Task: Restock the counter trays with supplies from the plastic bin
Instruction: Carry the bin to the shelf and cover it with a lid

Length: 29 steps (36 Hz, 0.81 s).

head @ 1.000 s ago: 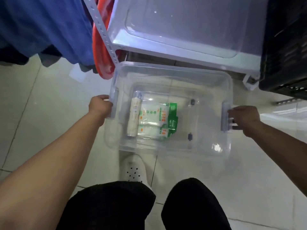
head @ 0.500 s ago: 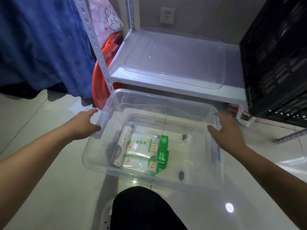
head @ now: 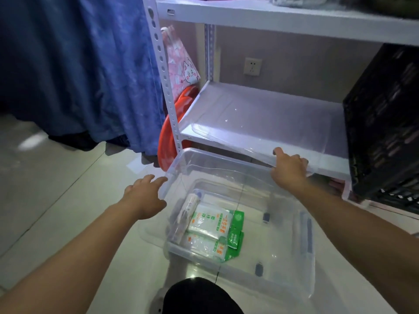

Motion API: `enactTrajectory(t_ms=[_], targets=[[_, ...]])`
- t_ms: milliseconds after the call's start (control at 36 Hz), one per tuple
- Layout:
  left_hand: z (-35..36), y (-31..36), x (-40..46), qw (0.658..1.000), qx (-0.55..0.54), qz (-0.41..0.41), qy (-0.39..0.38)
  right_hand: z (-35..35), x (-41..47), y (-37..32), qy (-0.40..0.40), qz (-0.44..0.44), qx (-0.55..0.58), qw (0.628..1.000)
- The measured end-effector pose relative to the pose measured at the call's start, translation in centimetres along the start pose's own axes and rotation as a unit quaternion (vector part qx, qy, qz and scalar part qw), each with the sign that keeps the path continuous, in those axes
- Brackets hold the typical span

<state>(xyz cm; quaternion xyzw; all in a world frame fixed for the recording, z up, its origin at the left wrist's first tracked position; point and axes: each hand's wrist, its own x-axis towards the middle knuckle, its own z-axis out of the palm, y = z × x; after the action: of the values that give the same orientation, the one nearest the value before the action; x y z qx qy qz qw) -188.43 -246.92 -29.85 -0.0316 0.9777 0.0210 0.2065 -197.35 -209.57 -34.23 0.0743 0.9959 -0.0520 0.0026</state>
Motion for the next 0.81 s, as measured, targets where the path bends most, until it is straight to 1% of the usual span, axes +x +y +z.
enactTrajectory(t_ms=[83,139,194,250,333,389,500,583,667,750,806], targets=[[0.5,-1.3,-1.4,1.000,0.019,-0.006,-0.012,0.8,-3.2,1.3,0.041,-0.076,-0.068,0.994],[1.3,-2.3,-2.1,0.999,0.032,-0.016,-0.034,1.3,-4.9,2.4,0.062,-0.115,-0.083,0.988],[1.8,-3.2,-2.3,0.996,0.052,-0.029,-0.063,1.3,-5.7,3.1,0.060,-0.110,-0.071,0.990],[1.4,-3.8,-2.1,0.996,0.045,-0.043,-0.063,0.7,-6.2,3.4,0.051,-0.095,-0.051,0.993],[0.2,-3.5,-1.6,0.998,0.013,-0.050,-0.019,-1.2,-7.1,3.2,0.065,-0.091,0.020,0.994],[-0.2,-2.9,-1.3,0.999,0.005,-0.038,0.008,-3.3,-7.4,2.9,0.083,-0.102,0.028,0.991],[-0.8,-1.5,-1.0,0.998,-0.018,-0.021,0.055,-9.1,-6.8,2.9,0.162,-0.133,0.019,0.978],[-1.5,-0.6,-0.6,0.992,-0.052,-0.016,0.113,-13.3,-6.5,3.2,0.212,-0.146,0.041,0.965],[-2.1,-0.3,-0.3,0.974,-0.125,-0.006,0.191,-16.9,-7.3,2.8,0.255,-0.149,0.056,0.954],[-2.4,-0.7,-0.3,0.952,-0.212,-0.011,0.221,-19.8,-9.0,2.5,0.297,-0.170,0.064,0.937],[-2.5,-1.2,-0.3,0.927,-0.291,0.001,0.235,-21.5,-10.0,2.8,0.324,-0.193,0.083,0.922]])
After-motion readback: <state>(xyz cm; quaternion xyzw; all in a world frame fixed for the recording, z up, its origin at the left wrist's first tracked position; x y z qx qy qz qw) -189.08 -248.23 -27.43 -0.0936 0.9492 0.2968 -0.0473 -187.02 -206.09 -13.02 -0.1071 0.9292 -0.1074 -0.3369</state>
